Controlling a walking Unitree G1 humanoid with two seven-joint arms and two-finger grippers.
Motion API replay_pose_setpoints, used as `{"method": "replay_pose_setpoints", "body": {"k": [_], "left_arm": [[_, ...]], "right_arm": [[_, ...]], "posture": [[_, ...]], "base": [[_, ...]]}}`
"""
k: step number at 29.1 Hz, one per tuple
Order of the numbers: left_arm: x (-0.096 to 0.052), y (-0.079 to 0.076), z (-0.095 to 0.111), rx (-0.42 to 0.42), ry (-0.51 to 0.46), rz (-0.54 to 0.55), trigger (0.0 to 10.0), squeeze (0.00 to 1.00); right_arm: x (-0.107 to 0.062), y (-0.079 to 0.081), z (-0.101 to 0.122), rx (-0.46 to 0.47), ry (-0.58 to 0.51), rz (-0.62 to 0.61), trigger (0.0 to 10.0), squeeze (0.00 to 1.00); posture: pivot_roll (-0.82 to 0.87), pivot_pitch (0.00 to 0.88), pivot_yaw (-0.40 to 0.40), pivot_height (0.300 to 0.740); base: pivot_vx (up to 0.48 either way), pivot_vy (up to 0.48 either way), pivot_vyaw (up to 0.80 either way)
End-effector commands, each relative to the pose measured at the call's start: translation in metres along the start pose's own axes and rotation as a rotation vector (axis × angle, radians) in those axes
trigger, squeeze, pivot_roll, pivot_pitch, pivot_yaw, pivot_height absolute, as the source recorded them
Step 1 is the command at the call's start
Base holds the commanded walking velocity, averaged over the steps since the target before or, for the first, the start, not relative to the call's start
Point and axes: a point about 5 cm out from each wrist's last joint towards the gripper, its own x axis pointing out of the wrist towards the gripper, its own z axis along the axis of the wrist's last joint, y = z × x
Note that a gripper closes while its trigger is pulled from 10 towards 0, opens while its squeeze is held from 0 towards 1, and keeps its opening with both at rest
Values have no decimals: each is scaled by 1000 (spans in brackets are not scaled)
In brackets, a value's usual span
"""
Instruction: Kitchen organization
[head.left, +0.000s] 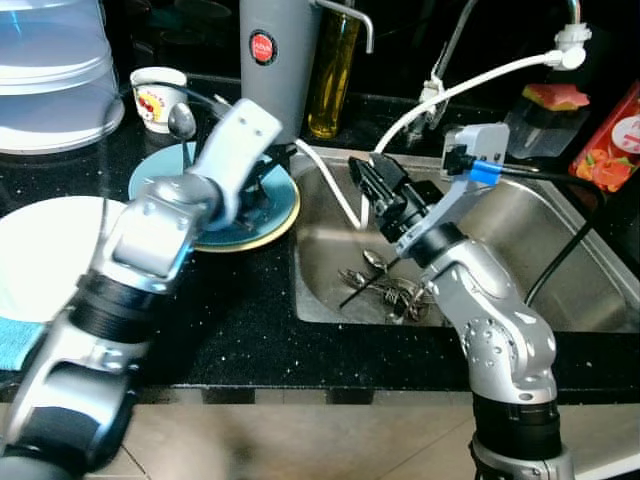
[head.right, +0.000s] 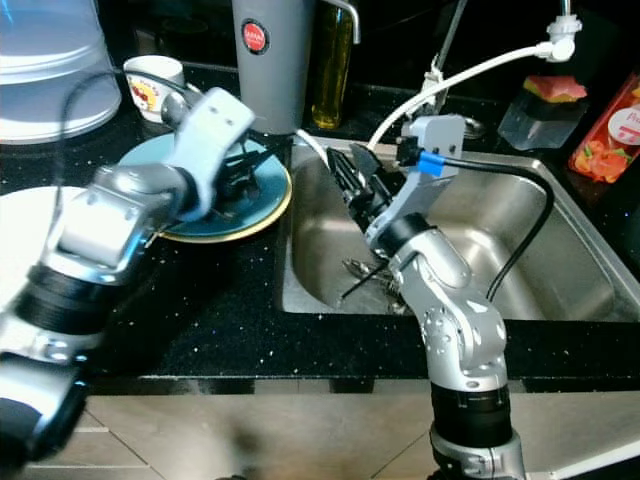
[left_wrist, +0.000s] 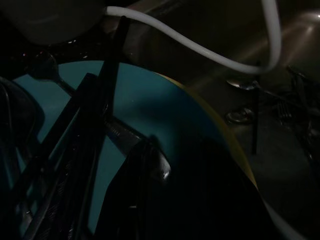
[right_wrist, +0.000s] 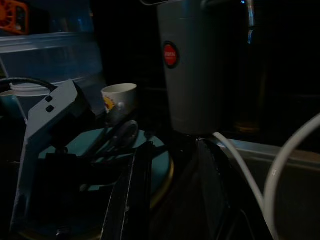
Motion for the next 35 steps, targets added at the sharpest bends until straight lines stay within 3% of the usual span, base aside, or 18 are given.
{"method": "replay_pose_setpoints", "body": {"k": [1, 11, 14, 19, 22, 28, 32, 35], "left_arm": [[1, 4, 5, -15, -17, 40, 10000, 0], [-2, 16, 6, 41, -28, 142, 10000, 0], [-10, 25, 8, 184, -43, 173, 10000, 0], [-22, 32, 7, 309, -37, 139, 10000, 0], [-37, 48, 15, 400, -36, 141, 10000, 0], [-48, 60, 17, 453, -16, 144, 10000, 0], [-53, 59, 15, 509, -3, 110, 10000, 0], [-48, 55, 14, 486, -6, 100, 10000, 0]], "right_arm": [[1, -1, 0, -6, -1, -1, 10000, 0], [2, 1, 0, -3, -3, 8, 10000, 0], [2, 0, 0, -5, -2, 3, 10000, 0], [1, -1, 0, -4, -2, 0, 10000, 0], [0, -1, -1, 1, -5, -8, 10000, 0], [-1, -1, -2, 3, -2, -11, 10000, 0], [-2, -3, -1, 0, -1, -14, 10000, 0], [-1, -3, 0, -1, -2, -15, 10000, 0]], "posture": [[247, 18, -105, 740], [246, 14, -106, 740], [252, 19, -106, 740], [259, 23, -102, 740], [269, 29, -93, 740], [272, 36, -93, 740], [274, 37, -94, 740], [266, 37, -92, 740]], "base": [[0, 0, 0], [0, 0, 0], [0, 0, 0], [0, 0, 0], [0, 0, 0], [0, 0, 0], [0, 0, 0], [0, 0, 0]]}}
